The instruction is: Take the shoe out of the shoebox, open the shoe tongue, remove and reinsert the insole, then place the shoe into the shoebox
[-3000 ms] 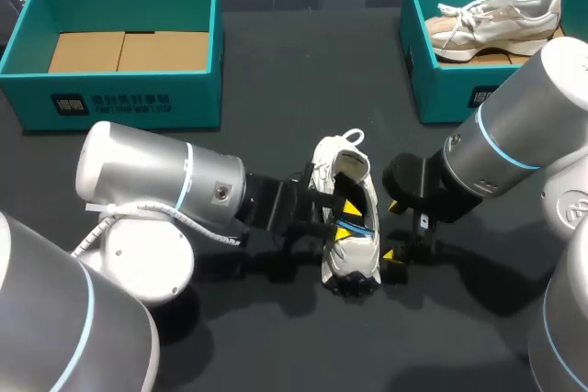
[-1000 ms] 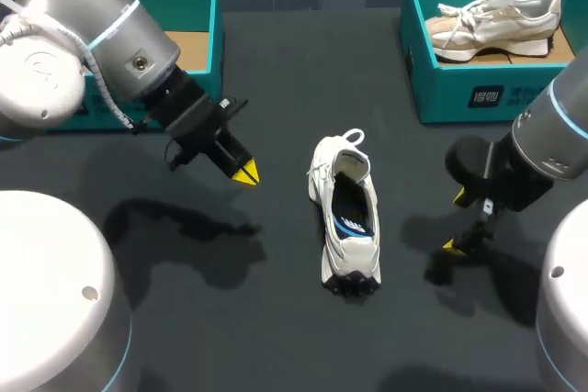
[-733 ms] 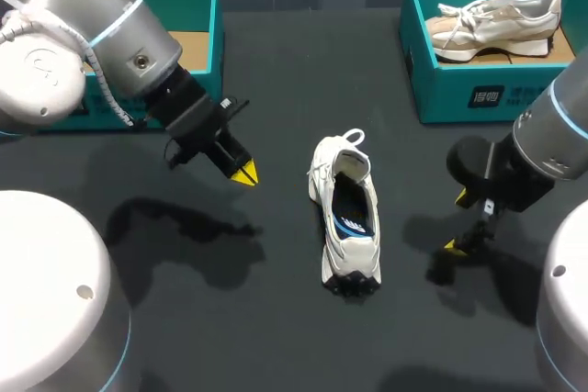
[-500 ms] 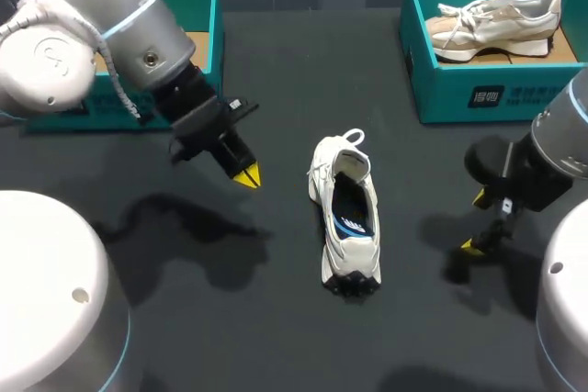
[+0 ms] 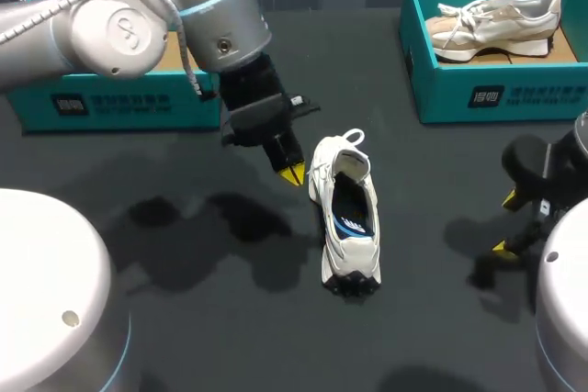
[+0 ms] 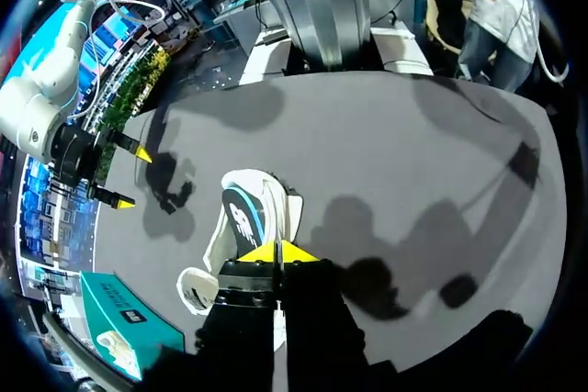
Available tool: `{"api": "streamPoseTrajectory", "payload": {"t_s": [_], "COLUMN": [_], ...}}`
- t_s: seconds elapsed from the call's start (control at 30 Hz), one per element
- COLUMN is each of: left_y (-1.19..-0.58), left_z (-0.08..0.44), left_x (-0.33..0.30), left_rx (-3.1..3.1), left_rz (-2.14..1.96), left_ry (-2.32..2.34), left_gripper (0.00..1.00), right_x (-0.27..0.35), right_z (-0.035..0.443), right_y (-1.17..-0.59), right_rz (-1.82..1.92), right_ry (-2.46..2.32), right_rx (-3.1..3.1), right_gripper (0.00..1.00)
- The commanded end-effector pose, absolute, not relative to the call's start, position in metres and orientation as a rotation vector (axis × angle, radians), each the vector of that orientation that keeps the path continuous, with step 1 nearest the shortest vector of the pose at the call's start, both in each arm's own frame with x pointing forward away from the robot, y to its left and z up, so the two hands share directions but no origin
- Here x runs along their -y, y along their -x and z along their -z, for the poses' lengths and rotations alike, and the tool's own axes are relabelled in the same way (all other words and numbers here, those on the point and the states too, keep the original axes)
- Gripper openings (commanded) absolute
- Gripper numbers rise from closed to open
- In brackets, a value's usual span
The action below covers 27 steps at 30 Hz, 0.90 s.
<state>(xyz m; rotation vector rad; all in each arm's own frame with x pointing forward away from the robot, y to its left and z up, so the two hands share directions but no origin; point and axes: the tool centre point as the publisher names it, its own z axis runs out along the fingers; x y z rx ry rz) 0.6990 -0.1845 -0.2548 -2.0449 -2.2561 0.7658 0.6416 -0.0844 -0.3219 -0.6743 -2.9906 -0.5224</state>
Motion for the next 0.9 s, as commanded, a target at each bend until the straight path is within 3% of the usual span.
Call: {"api": "streamPoseTrajectory", "payload": {"t_s": [0.03, 0.4, 0.9], "left_y": [-0.702, -0.701, -0.679], "left_z": [0.264, 0.264, 0.309], "left_x": [0.215, 0.224, 0.237], "left_rx": [2.163, 2.143, 2.013], "left_rz": [-0.594, -0.466, -0.381], "left_ry": [2.063, 2.113, 2.169], "left_gripper": [0.00, 0.00, 0.00], "right_x": [0.085, 0.085, 0.085], "right_z": [0.321, 0.321, 0.321], "right_y": [-0.638, -0.638, -0.638], "right_rz": [0.524, 0.524, 0.524], "right_ry": [0.675, 0.675, 0.675], "right_rx": [2.995, 2.995, 2.995], "right_gripper": [1.00, 1.00, 1.00]}}
